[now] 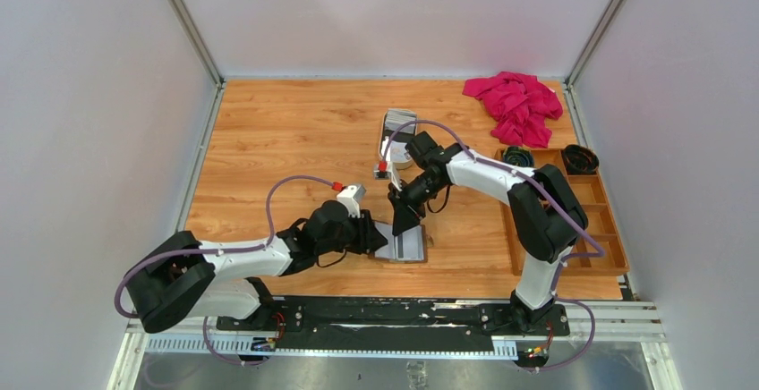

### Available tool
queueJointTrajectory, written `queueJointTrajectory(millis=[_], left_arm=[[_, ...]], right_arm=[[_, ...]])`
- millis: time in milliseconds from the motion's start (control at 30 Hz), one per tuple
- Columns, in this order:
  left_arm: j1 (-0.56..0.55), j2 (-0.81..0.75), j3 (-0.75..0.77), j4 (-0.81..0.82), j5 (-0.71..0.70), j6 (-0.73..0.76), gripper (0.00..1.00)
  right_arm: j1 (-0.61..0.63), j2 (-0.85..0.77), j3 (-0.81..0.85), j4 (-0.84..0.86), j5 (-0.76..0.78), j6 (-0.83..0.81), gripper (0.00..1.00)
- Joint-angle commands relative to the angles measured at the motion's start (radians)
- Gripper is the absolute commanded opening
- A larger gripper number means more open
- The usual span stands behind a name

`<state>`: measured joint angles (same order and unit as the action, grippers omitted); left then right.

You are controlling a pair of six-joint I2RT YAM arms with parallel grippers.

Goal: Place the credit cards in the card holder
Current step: Turn over the card slot in the card holder.

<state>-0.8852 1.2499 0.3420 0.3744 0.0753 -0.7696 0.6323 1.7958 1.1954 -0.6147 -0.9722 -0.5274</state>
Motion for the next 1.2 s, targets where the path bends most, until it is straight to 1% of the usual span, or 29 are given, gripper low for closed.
queueJointTrajectory(millis=[0, 300, 533, 700, 1000, 1167], left_arm=[[0.006, -0.044, 0.013, -0.003, 0.006, 0.01, 0.35], [0.007, -0.087, 0.016, -0.047, -0.015, 0.023, 0.46], [0.008, -0.076, 0.025, -0.07, -0.02, 0.038, 0.47], [0.009, -0.083, 0.03, -0.093, -0.025, 0.049, 0.48], [0.008, -0.154, 0.043, -0.18, -0.05, 0.072, 0.58], [0.008, -0.168, 0.046, -0.188, -0.038, 0.069, 0.59]], right_arm=[[-0.013, -0.03, 0.029, -0.042, -0.028, -0.038, 0.29], [-0.017, -0.026, 0.031, -0.046, -0.023, -0.034, 0.29], [-0.038, -0.026, 0.028, -0.052, -0.017, -0.035, 0.29], [-0.043, -0.026, 0.02, -0.073, 0.004, -0.068, 0.3], [-0.043, 0.013, 0.029, -0.101, -0.008, -0.084, 0.3], [-0.042, 0.011, 0.032, -0.11, -0.003, -0.087, 0.3]])
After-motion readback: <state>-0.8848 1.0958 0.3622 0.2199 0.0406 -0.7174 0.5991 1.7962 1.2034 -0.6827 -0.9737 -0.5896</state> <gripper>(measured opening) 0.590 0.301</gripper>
